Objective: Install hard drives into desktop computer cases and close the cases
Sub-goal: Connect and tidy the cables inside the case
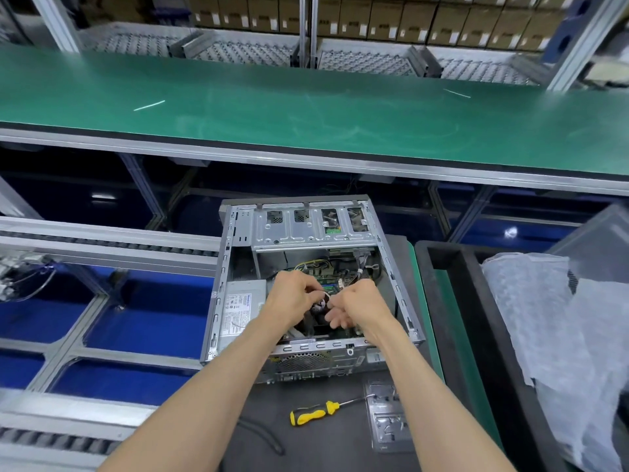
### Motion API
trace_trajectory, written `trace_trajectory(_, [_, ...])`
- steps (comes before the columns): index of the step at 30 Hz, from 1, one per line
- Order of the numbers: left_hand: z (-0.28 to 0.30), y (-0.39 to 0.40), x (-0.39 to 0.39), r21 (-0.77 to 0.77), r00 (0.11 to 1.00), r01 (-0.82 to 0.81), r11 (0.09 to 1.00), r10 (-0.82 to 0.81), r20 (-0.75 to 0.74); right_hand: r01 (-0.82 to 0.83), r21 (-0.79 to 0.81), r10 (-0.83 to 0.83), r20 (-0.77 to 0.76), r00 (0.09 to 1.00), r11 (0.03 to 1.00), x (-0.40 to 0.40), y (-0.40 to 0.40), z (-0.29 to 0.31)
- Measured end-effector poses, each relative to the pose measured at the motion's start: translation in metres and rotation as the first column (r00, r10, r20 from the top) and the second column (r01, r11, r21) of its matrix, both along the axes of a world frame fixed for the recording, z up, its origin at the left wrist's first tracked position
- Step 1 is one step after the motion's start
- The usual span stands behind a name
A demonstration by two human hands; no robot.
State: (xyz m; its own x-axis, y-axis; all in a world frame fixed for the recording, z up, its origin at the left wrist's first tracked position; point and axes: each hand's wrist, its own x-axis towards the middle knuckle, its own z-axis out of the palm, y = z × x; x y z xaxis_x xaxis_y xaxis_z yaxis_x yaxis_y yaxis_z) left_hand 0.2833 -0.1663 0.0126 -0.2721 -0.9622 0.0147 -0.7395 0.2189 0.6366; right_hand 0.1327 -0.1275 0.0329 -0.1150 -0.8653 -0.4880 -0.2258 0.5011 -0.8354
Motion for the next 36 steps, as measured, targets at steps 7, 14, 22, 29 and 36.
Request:
trace_trajectory(7, [-0.003,-0.009,-0.008,-0.042,0.976,0.159,0.986,-0.151,0.158,-0.006,0.034,0.004,0.049,0.999,0.999,-0.001,-0.007,-0.007])
trace_trajectory(14, [-0.012,-0.008,-0.011,0.000,0.996,0.067,0.998,-0.067,0.055,0.038,-0.069,-0.041,-0.044,0.998,0.997,0.002,-0.005,-0.009])
trace_trajectory(22, [-0.021,-0.013,-0.010,-0.005,0.997,0.035,0.999,-0.034,0.075,0.059,-0.098,-0.054,0.050,0.997,0.993,0.001,-0.003,-0.006])
trace_trajectory(29, [-0.024,-0.015,-0.013,-0.023,0.982,0.078,0.997,-0.073,0.174,0.048,-0.041,-0.046,0.057,0.997,0.998,-0.001,-0.003,-0.004])
trace_trajectory(36, [-0.025,-0.015,-0.011,-0.052,0.993,0.027,0.998,-0.021,0.117,0.051,-0.111,-0.043,0.076,0.996,0.993,0.000,0.002,0.001])
